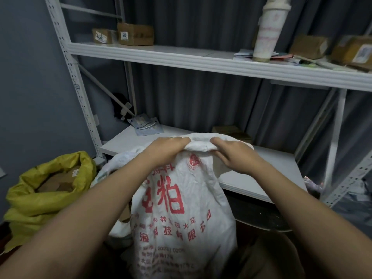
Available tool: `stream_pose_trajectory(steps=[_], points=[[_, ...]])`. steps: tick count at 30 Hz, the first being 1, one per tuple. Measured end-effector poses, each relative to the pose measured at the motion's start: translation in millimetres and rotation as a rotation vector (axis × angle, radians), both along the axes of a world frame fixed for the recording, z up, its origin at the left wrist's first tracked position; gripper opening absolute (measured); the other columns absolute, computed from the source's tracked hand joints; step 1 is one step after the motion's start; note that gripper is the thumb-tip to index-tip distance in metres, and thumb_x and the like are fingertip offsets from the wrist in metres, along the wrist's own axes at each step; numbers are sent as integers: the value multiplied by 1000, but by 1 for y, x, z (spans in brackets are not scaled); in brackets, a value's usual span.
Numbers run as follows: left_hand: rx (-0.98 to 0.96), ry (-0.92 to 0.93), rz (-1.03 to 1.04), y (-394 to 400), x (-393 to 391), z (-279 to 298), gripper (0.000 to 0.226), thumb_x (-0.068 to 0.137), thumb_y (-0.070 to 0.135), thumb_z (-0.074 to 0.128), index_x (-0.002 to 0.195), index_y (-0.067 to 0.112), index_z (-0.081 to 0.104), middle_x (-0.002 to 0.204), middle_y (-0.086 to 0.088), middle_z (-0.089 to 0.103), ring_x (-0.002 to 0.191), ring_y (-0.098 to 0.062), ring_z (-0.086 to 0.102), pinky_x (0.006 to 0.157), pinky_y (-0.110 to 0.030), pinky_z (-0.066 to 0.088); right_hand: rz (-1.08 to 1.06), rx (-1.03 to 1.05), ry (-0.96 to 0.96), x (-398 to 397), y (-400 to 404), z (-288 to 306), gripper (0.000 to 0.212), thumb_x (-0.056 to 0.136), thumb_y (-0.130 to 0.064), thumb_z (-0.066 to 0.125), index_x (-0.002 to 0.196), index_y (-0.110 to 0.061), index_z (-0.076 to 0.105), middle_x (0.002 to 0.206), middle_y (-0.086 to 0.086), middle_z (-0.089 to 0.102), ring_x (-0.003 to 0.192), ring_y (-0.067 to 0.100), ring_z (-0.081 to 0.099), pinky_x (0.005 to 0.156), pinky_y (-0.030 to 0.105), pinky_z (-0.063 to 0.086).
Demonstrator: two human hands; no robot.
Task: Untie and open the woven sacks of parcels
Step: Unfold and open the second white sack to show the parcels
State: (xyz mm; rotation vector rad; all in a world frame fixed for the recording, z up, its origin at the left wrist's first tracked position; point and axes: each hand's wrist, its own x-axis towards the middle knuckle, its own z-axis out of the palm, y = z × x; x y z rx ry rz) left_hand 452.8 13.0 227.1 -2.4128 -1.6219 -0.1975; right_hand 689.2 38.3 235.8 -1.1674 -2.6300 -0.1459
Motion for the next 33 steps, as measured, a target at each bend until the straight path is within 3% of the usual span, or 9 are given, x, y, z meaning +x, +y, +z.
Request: stream_pose_trajectory(steps=[4, 8, 12, 15, 18, 22, 24, 28, 33], points=[[-23, 2, -89, 6, 6, -16, 37, 91, 10, 47, 125, 20, 39, 119, -3, 54, 107, -22, 55, 82, -37, 45, 17, 113, -263, 11, 1, -15, 74, 97, -15, 42, 150, -39, -4, 105, 5, 54, 91, 22, 57, 63, 28, 35], [-162, -72, -111, 9, 14, -23, 50, 90, 60, 37, 116, 18, 44, 108, 2, 53, 98, -19, 54, 78, -33, 42, 97, 232, -219, 25, 4, -32, 88, 86, -4, 58, 149, -36, 5, 93, 14, 54, 76, 26, 58, 53, 30, 34], [-87, -197, -134, 5, 23, -24, 31, 98, 47, 36, 93, 17, 42, 85, 6, 47, 81, -17, 49, 66, -30, 30, 70, 176, -109, 27, 10, -35, 61, 93, -47, 38, 150, -37, 16, 100, 5, 62, 94, 22, 54, 80, 35, 44], [65, -217, -311, 3, 29, -21, 23, 98, 37, 44, 93, 15, 49, 82, 7, 47, 75, -13, 44, 64, -26, 27, 59, -97, -34, 14, 12, -25, 71, 82, -74, 30, 144, -39, 32, 125, -4, 58, 119, 17, 47, 104, 39, 33], [119, -202, -404, -1, 27, -19, 31, 92, 49, 44, 90, 19, 51, 80, 8, 51, 73, -12, 47, 60, -25, 30, 169, -326, 170, 7, 9, -30, 33, 90, -43, 53, 123, -38, 55, 112, -10, 66, 101, 12, 59, 84, 36, 49], [-360, -272, -34, -3, 19, -14, 49, 75, 67, 60, 98, 25, 50, 87, 10, 59, 79, -10, 54, 66, -29, 42, 224, 238, 80, 17, 6, -52, 45, 75, -20, 61, 120, -21, 63, 74, 2, 61, 58, 20, 59, 44, 26, 41], [-451, -283, -6, -2, 20, -19, 41, 80, 59, 61, 97, 22, 56, 87, 7, 62, 82, -14, 56, 67, -29, 42, 206, 282, -7, 18, 3, -56, 55, 78, -28, 60, 132, -23, 55, 80, 4, 62, 61, 22, 61, 44, 29, 44], [-99, -70, -162, -3, 27, -28, 31, 91, 44, 53, 117, 26, 57, 100, 4, 67, 92, -17, 60, 68, -29, 40, 157, 30, -45, 7, -12, -45, 63, 94, -54, 42, 150, -31, 22, 129, 3, 55, 108, 21, 54, 85, 32, 45], [-550, -524, -103, -7, 29, -26, 41, 78, 56, 64, 109, 29, 56, 98, 11, 61, 91, -8, 57, 79, -27, 46, 184, 338, -41, 9, -11, -68, 55, 77, -12, 68, 128, -13, 49, 75, 9, 60, 56, 25, 57, 43, 29, 41]])
